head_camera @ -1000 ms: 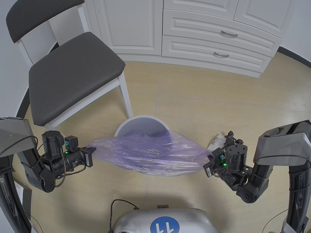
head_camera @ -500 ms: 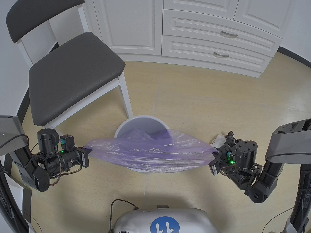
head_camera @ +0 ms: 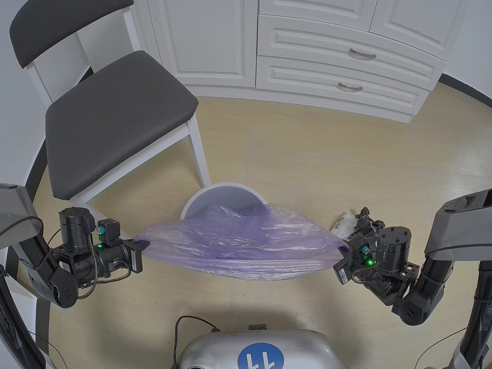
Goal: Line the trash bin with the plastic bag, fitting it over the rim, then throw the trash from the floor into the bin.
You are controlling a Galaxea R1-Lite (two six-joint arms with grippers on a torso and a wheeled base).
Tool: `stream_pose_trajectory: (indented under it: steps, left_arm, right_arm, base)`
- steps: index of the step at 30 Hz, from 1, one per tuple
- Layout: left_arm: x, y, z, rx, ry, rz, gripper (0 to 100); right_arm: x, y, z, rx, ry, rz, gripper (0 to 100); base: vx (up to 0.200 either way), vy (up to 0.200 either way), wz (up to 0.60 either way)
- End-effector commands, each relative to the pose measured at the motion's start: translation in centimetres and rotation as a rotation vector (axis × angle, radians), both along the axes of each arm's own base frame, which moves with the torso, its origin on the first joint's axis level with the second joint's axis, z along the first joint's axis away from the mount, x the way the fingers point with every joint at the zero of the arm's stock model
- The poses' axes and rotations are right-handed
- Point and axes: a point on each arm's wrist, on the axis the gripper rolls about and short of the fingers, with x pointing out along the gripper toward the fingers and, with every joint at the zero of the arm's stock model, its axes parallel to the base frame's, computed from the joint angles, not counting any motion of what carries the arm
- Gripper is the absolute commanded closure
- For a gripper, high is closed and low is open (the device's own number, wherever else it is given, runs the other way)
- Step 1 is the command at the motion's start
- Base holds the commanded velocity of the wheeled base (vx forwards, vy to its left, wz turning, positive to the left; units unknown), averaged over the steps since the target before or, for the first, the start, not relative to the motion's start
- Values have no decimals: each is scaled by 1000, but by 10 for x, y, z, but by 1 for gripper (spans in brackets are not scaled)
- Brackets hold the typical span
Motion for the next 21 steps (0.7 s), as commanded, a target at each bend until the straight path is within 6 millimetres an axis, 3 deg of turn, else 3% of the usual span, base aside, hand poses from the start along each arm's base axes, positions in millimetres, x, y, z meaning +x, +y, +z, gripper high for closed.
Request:
stream_pose_trajectory:
  steps: [1, 7, 11, 21]
  left_arm:
    - [1, -6, -18, 28, 58, -31, 100]
    - [16, -14, -42, 37, 89, -27, 100]
    - [29, -18, -52, 53, 53, 33, 100]
    - [51, -32, -43, -58, -67, 151, 100]
  right_arm:
    - [5, 4, -22, -32, 45, 12, 100]
    - [25, 15, -43, -18, 43, -5, 100]
    - [50, 27, -56, 51, -36, -57, 100]
    - [72, 55, -42, 249, -142, -56, 100]
  base:
    - [0, 0, 0]
    - [0, 0, 0]
    - [0, 0, 0]
    - [0, 0, 0]
